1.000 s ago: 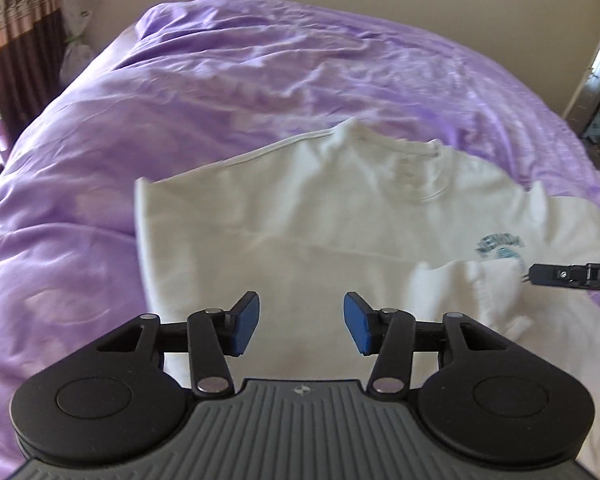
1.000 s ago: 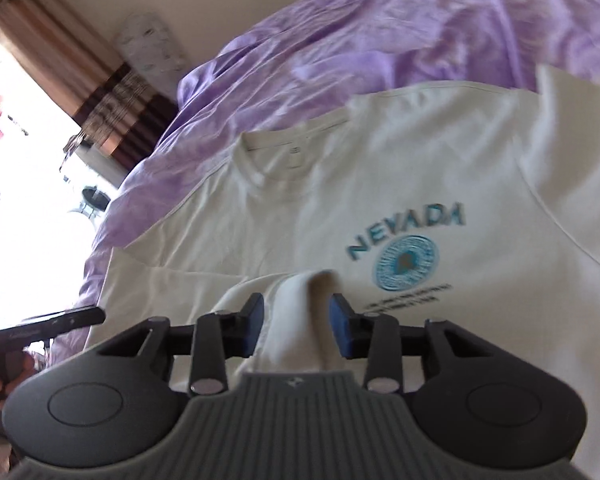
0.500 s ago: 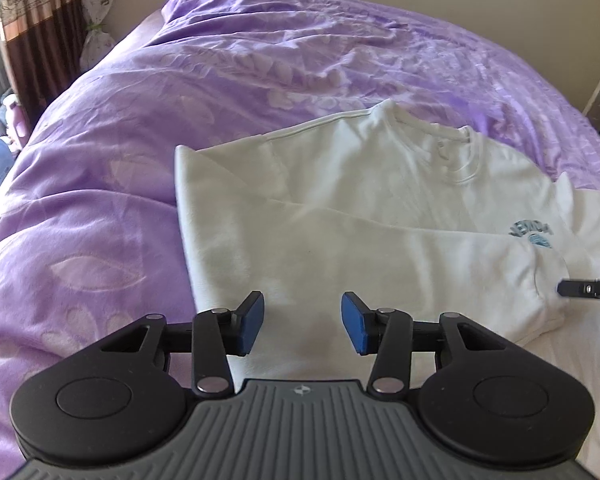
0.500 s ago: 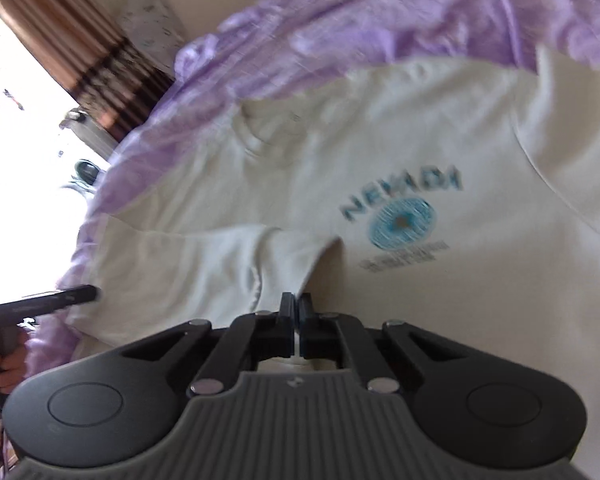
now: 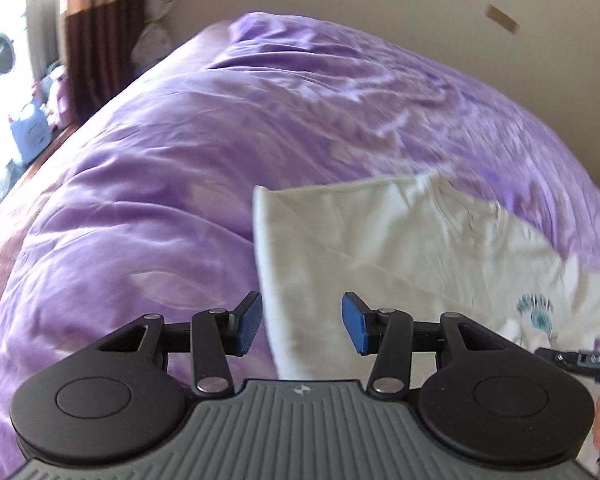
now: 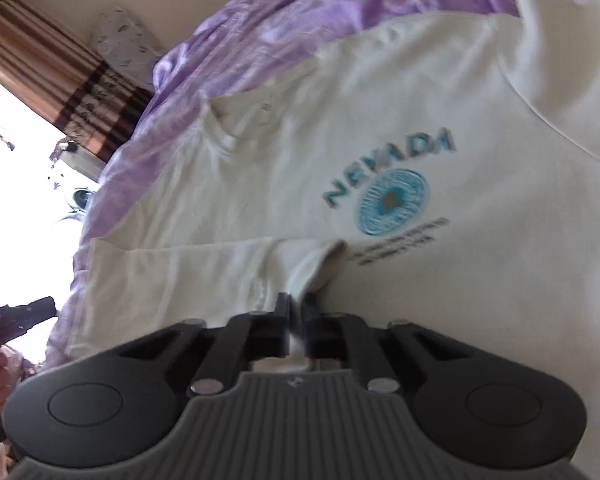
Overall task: Fold small clothes
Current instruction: 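Carry the sleeve across the body with the left gripper while the right gripper grasps the other cuff, then lay the sleeve on the body and open the left gripper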
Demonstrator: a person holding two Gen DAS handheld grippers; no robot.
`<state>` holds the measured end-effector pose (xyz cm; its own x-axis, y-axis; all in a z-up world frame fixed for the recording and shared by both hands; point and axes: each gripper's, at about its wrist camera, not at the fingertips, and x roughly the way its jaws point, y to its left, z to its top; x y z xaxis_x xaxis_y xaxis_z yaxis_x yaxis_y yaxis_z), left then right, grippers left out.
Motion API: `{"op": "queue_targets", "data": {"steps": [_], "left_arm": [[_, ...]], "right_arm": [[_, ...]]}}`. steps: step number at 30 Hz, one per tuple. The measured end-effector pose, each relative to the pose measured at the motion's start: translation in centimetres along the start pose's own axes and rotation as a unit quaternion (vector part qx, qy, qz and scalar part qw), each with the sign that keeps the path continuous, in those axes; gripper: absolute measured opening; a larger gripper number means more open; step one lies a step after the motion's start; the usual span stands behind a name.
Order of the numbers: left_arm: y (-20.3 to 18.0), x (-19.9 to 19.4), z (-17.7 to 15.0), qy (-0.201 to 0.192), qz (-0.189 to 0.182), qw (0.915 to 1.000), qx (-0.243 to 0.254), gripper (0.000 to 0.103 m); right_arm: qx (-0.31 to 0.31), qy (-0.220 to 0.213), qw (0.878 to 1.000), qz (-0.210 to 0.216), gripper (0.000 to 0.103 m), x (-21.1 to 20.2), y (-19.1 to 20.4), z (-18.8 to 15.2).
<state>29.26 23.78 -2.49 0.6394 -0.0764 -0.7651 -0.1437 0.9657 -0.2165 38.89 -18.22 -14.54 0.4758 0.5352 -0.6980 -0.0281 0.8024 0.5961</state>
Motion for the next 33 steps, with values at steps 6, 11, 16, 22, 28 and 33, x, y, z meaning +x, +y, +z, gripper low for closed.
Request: {"op": "queue_targets", "data": {"steps": [6,11,16,22,28,33], "left_arm": [[2.8,-0.7,1.2,-0.008,0.024,0.9982,-0.054,0.054],[4.0,-0.7,2.3,-0.015,-0.006,0.995,-0.098,0.054],[2.9,1.2,3.1,-0.008,-0.02,0.9938,-0.109,0.054],[1.0,6.4,3.0,0.013,-0.054,0.9904,-0.126,0.056],[-0.2,12.2,3.1,0.035,-0.07,0.9857,-0.149,0.057],[0.2,14.6,3.3,0.029,-0.07,0.9839,-0.162,0.022]], "right_arm": [[-0.106,-0.052,0.993,0.024,0.0,-4.8,9.4,4.4],[-0.186,-0.137,0.971,0.055,0.0,-11.3,17.4,8.9],[-0.184,-0.191,0.964,0.032,0.0,-15.6,17.4,12.5],[-0.106,-0.139,0.984,-0.027,0.0,-12.4,6.3,12.5],[-0.031,-0.087,0.994,-0.059,0.0,-6.4,-3.7,9.7],[-0.01,-0.08,0.995,-0.065,0.0,-4.9,-7.4,9.7]]}}
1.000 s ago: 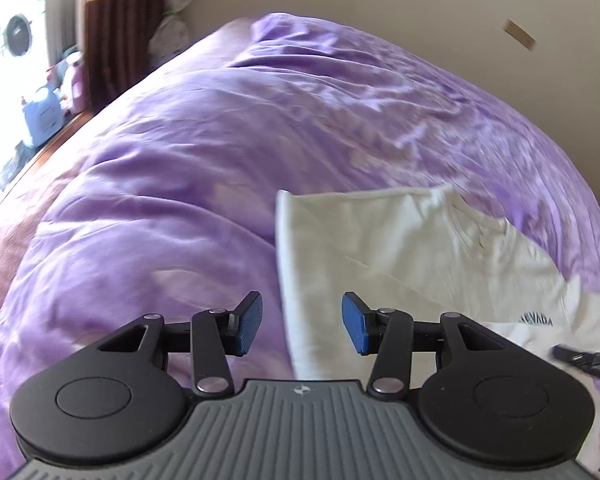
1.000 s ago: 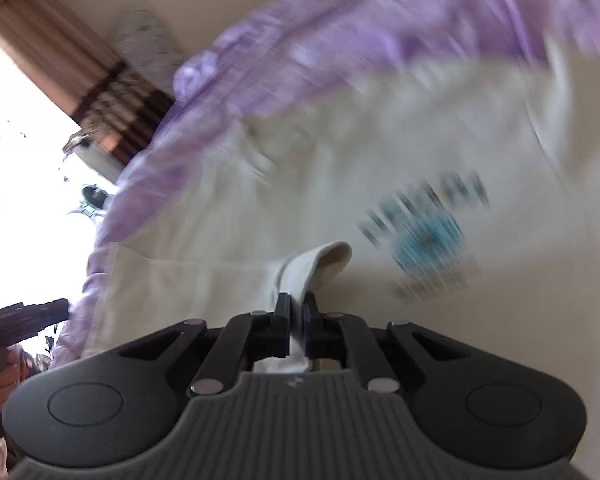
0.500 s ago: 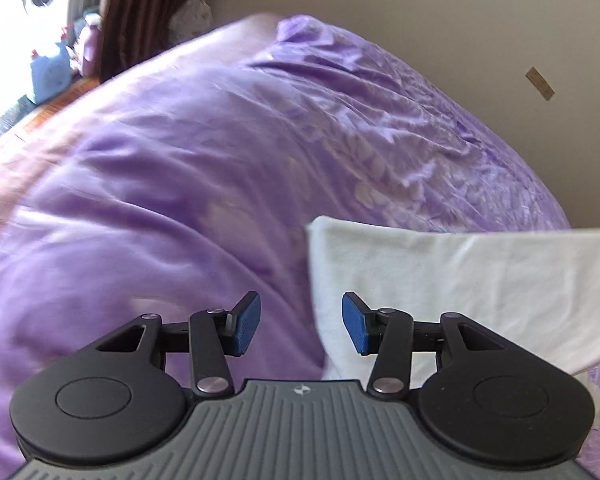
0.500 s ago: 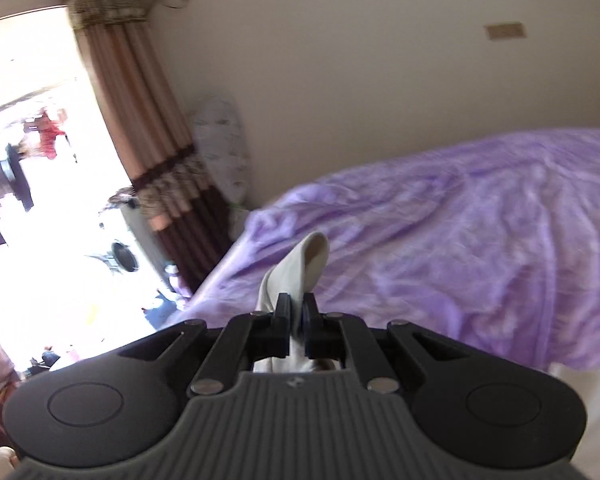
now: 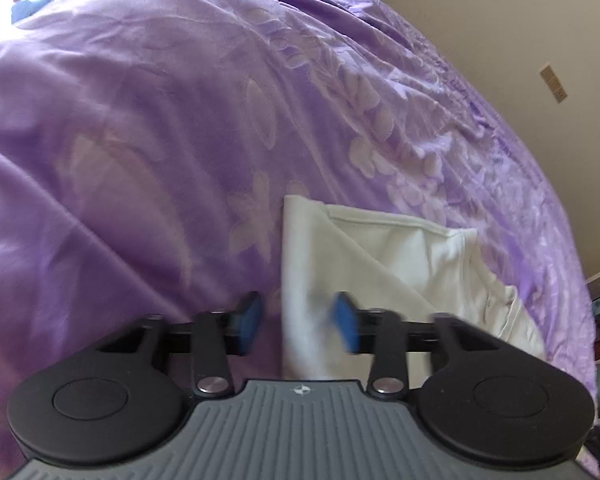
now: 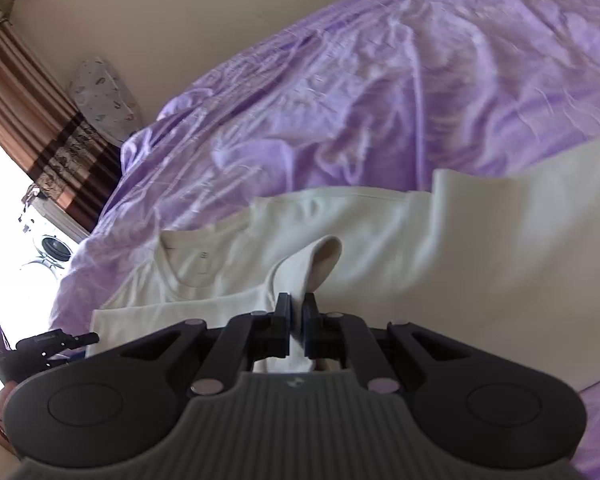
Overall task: Fold small clothes
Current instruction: 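Lay the sleeve on the body and open the left gripper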
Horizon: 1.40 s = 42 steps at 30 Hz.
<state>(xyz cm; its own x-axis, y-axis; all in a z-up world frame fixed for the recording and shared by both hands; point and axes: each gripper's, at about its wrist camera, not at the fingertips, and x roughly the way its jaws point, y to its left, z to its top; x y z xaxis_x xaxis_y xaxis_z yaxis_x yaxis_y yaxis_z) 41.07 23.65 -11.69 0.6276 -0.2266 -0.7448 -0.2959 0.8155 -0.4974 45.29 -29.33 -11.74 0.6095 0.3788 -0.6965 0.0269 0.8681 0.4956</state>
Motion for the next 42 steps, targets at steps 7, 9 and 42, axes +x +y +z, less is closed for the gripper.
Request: {"op": "queue_targets", "data": {"steps": [7,9,42], "left_arm": [[-2.2,-3.1,1.2,-0.048,-0.017,0.9945,0.091,0.003],[-2.4,-2.6,1.3,-0.043,0.001,0.9927,0.112,0.003],[-3.3,-5.3,-8.1,0.062,0.11,0.955,0.268,0.025]], "right_arm": [[0.017,0.005,1.0,0.022,0.0,-0.8,-1.4,1.0],[0.013,0.016,1.0,-0.009,0.0,0.4,-1.8,0.9],[-0.11,0.036,0.987,-0.113,0.006,2.4,-0.4,-5.0]]}}
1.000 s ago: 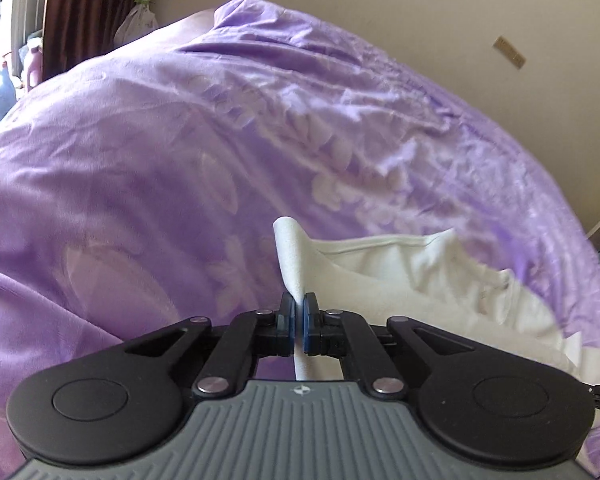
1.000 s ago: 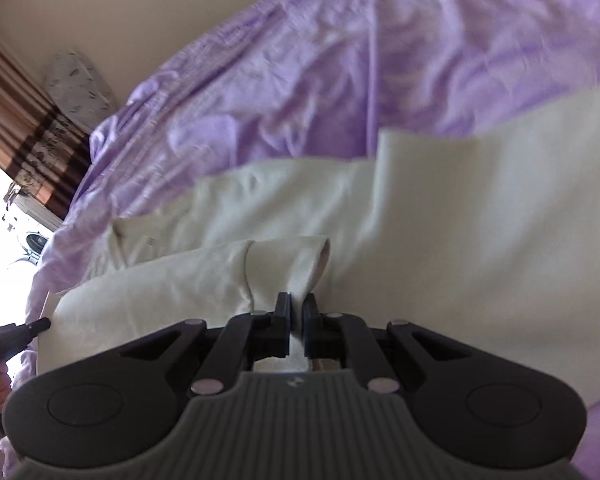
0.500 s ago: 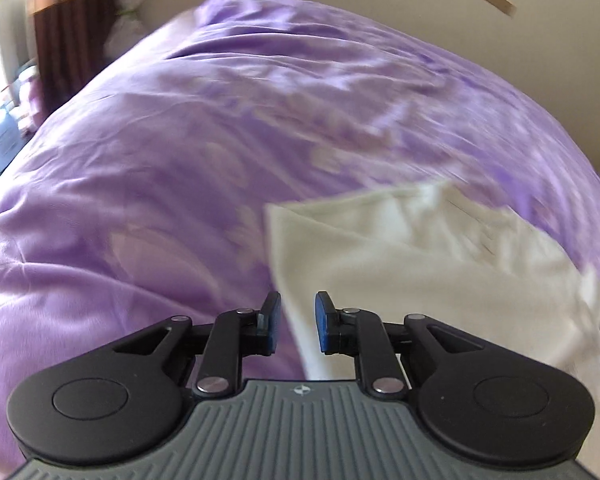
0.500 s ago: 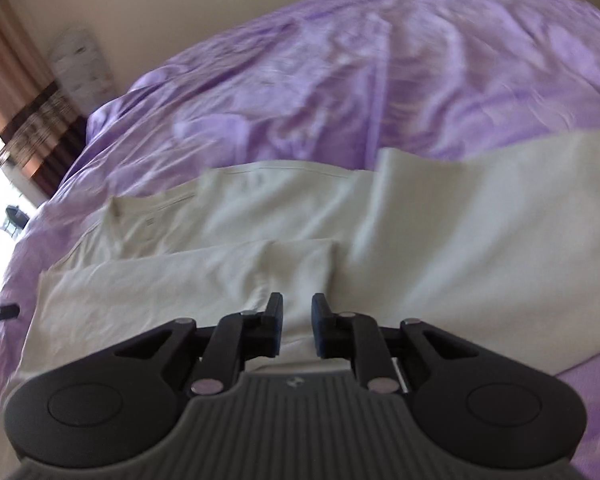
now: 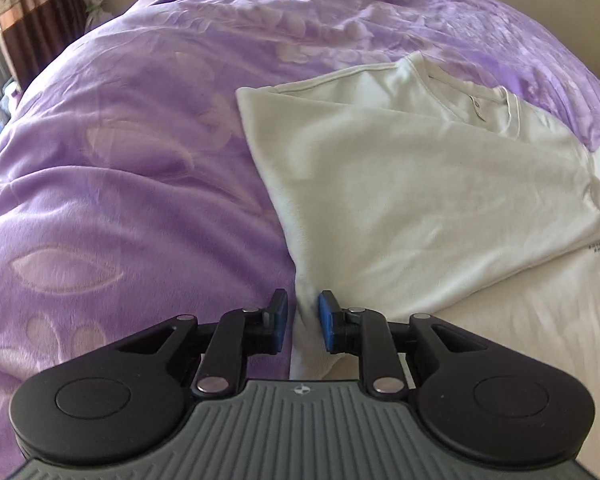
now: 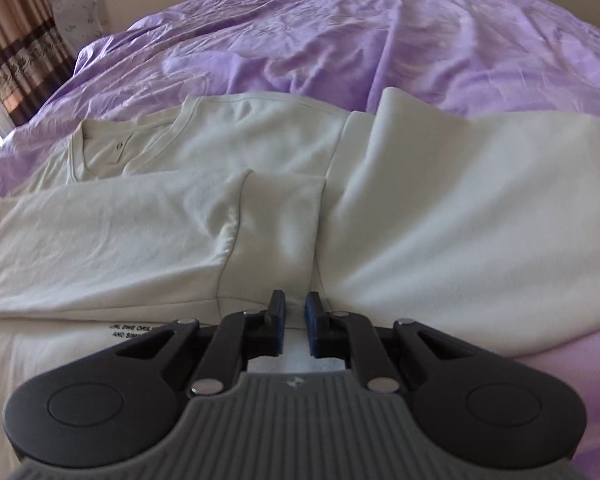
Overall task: Fold small clothes
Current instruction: 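Lay the sleeve on the body and open the left gripper, then lift the held cuff with the right gripper and fold it across the body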
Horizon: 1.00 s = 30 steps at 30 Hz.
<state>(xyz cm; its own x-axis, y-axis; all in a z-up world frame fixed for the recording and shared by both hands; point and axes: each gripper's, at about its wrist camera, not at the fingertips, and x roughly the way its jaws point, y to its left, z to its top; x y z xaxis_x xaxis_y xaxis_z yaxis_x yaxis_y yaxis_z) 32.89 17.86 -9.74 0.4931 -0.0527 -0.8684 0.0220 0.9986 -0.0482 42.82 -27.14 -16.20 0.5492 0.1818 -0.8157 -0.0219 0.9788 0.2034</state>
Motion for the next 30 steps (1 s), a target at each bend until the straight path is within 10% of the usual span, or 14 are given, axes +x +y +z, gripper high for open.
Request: {"op": "queue_targets", "data": {"steps": [13,19,30], "left_arm": [[-4.6,-9.0,2.0,-0.095,-0.001,0.9955,0.003,0.026],[-9.4,-10.0,3.6,-0.124,-0.049,0.991,-0.001,0.036],[-15.3,-5.3,5.1,-0.102,-0.041,0.9939,-0.006,0.038]], "right_arm": [[0.074,-0.065,0.995,-0.009,0.011,-16.4,-5.6,2.5],[0.126,-0.099,0.985,-0.058,0.037,-25.3,-13.0,2.2],[0.373,-0.17,0.91,-0.066,0.04,-26.1,-32.0,-5.1]]}}
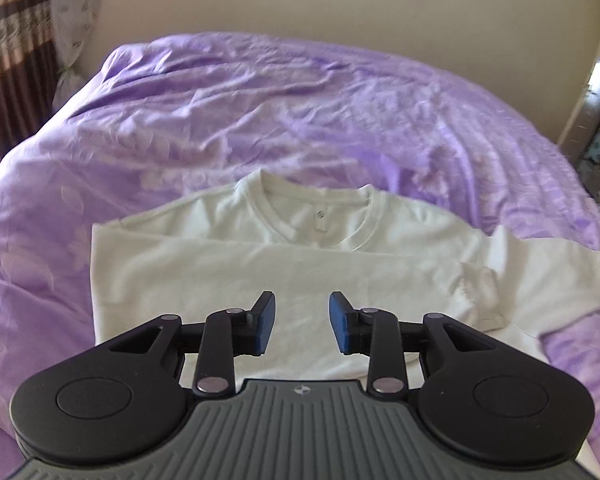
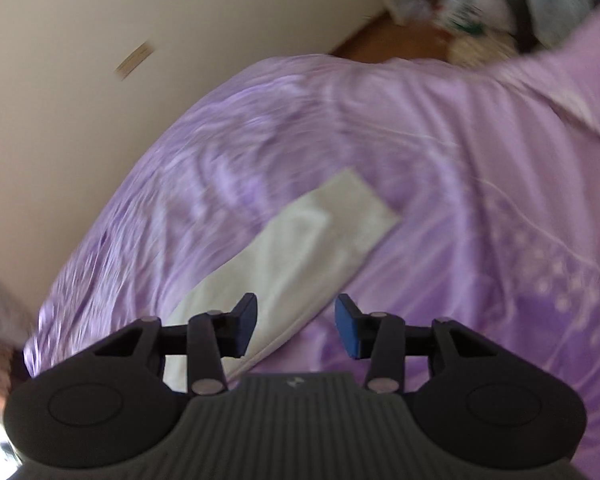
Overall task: Fold small clothes
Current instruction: 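Lift the held cuff with the right gripper and fold it across the body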
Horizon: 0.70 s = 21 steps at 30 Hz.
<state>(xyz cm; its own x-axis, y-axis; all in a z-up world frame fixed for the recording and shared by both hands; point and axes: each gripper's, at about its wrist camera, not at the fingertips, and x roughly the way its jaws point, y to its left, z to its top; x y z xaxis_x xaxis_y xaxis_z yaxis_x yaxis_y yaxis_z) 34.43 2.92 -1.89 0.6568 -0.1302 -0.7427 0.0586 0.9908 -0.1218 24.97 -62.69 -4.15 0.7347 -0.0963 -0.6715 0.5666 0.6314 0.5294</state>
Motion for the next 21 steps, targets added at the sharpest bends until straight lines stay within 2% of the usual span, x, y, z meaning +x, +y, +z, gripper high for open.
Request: {"op": "queue_targets", "data": {"steps": [9,11,13,15,17,21], "left_arm": [[-1.2,5.9,-0.2,0.056,0.02,0.9982,0.008,0.038],[-1.2,6.7,-0.5,0.07,0.026,0.9972,0.007,0.028],[-1.2,7.3,-0.7,0.079,0.029,0.9964,0.01,0.026],[-1.1,7.4,-0.8,0.08,0.032,0.9962,0.012,0.024],[-0.8,7.2,-0.8,0.079,0.034,0.9962,0.014,0.024],[0.1,5.9,-0.4,0.071,0.039,0.9966,0.014,0.019]], "right_arm": [[0.055,-0.016,0.998,-0.024,0.039,9.7,-4.6,2.5],[0.068,-0.021,0.997,-0.028,0.037,11.4,-5.5,2.9],[0.079,-0.027,0.996,-0.027,0.031,12.5,-6.2,3.1],[0.082,-0.034,0.996,-0.026,0.015,13.2,-6.4,3.4],[0.071,-0.037,0.996,-0.029,0.005,13.2,-6.1,3.7],[0.02,-0.059,0.998,-0.026,0.002,11.2,-3.5,4.3]]}}
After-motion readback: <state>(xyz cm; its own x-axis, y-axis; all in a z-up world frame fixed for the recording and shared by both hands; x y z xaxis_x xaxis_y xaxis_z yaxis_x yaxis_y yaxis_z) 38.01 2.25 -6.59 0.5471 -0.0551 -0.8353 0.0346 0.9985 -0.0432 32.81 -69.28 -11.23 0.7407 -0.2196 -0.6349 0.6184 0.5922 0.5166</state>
